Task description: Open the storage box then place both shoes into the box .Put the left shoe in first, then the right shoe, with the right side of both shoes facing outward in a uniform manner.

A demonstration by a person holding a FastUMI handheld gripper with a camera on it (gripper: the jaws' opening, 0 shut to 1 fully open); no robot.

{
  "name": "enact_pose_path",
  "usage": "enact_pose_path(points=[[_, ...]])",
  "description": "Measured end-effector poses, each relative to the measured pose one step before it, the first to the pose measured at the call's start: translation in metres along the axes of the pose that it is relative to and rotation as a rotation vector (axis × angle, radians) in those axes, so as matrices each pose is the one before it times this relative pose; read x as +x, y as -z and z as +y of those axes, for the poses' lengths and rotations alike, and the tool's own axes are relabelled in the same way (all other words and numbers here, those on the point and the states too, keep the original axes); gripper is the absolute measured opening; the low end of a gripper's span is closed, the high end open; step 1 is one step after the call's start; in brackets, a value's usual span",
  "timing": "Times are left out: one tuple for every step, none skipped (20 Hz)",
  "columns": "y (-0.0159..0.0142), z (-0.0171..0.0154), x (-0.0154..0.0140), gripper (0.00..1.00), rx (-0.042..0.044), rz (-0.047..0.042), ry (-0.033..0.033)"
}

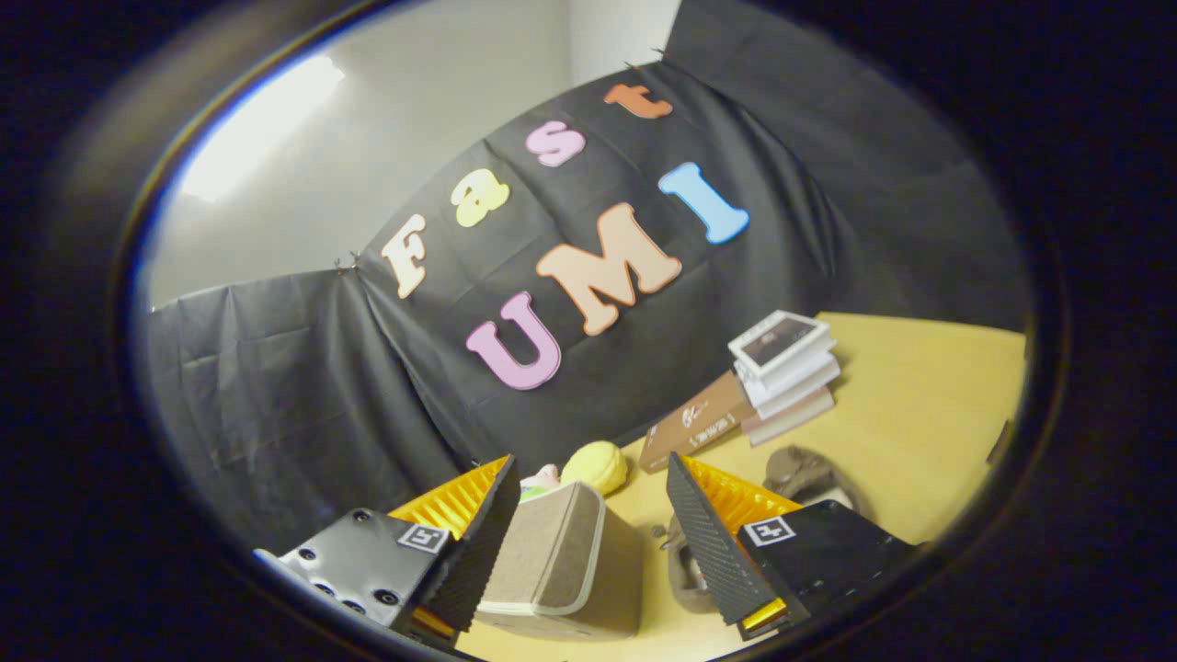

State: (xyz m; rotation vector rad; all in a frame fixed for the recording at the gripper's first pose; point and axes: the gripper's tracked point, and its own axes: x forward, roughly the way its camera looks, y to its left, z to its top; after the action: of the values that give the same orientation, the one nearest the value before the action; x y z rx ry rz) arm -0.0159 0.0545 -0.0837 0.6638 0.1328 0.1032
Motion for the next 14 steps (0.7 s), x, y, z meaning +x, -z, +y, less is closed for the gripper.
enact_pose_path(points=[[0.01287, 0.00062, 0.00231, 0.97, 0.06354, 0.03100, 0.00112], [0.01168, 0.00221, 0.00179, 0.97, 0.05954, 0.01913, -0.00271], [0.01057, 0.00172, 0.00083, 0.97, 0.06847, 0.01206, -0.00250], [0.00822, 0.00264, -0.00179, 0.97, 0.07352, 0.00554, -0.00537], [0.00517, 0.00154, 0.00029, 0.98, 0.06956, -0.00367, -0.00424], [0.00212, -0.00313, -0.00202, 0.98, 0.06512, -0.01408, 0.00241], [0.00124, -0.00308, -0.00006, 0.98, 0.06458, -0.01738, 0.00397], [0.00144, -0.00402, 0.00059, 0.98, 0.06128, -0.02158, 0.00928], [0.00024, -0.00887, 0.00293, 0.99, 0.05453, -0.02005, 0.01421], [0.00532, -0.01275, 0.00477, 0.99, 0.05275, -0.00955, 0.02514], [0.00541, -0.01158, 0.00057, 0.99, 0.04932, 0.00110, 0.01756], [0.00648, -0.00849, -0.00271, 0.99, 0.03352, 0.00424, 0.01970], [0.00741, -0.00992, 0.00107, 0.98, 0.01911, 0.01284, 0.02216], [0.01171, -0.00916, 0.00144, 0.97, 0.01595, 0.01627, 0.01830]])
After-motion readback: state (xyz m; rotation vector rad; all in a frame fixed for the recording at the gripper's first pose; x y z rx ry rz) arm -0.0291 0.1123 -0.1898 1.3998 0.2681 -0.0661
